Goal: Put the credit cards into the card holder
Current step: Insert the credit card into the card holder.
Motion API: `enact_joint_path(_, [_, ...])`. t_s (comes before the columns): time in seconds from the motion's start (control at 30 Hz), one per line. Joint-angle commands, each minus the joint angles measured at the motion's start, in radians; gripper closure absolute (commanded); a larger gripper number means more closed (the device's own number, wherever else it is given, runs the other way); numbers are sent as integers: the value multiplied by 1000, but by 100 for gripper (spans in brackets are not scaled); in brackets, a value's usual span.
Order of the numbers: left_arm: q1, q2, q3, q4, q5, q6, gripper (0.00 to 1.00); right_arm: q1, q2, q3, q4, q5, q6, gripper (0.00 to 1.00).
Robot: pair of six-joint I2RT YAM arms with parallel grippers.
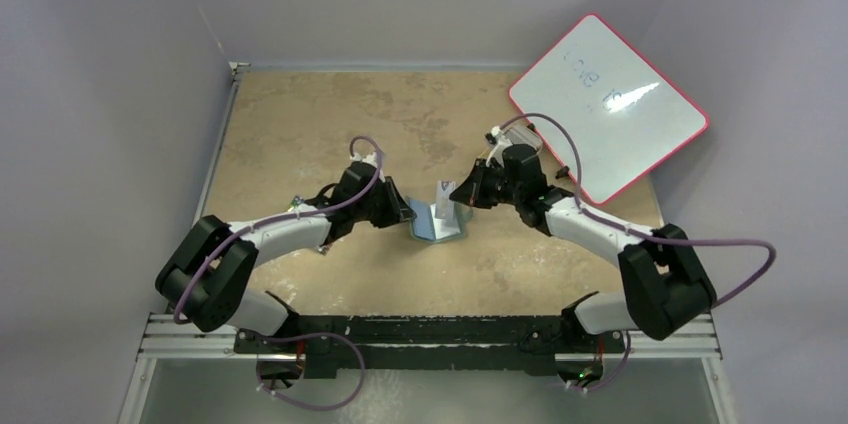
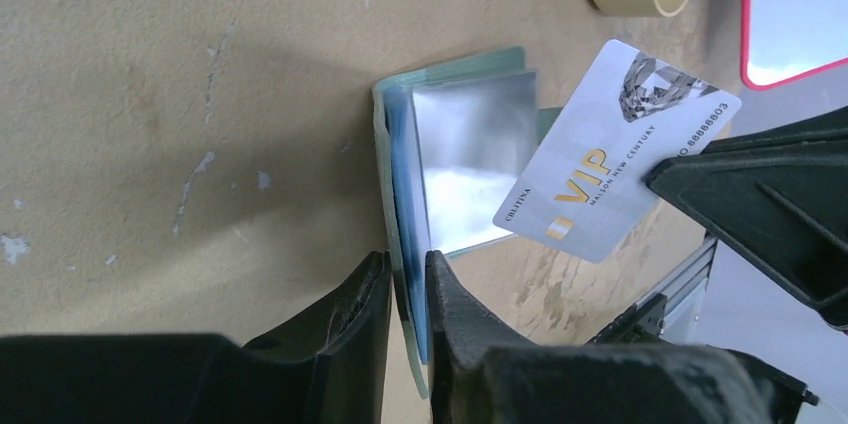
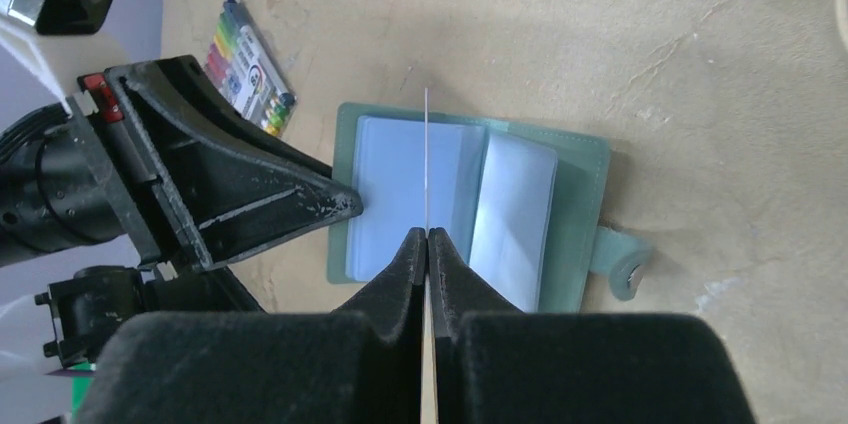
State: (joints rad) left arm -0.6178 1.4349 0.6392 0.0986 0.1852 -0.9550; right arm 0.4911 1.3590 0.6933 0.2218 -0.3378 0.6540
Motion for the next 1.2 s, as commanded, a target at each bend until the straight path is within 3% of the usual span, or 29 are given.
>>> enact_joint_path(0.0, [-3,3,29,-40,-36,32,81,3,54,-19,163,-54,84,100])
enact_joint_path(0.27, [-3,22,40,-94,-104,52,83,3,168,-11,167,-81,54,100])
enact_joint_path(0.5, [-3,29,32,-94,-127,52,75,1,242,-28,201,-107,50,100])
enact_joint_path(1.17, [-3,-91,-27,-107,-133,9,66,-10,229,-48,176,-86,7,100])
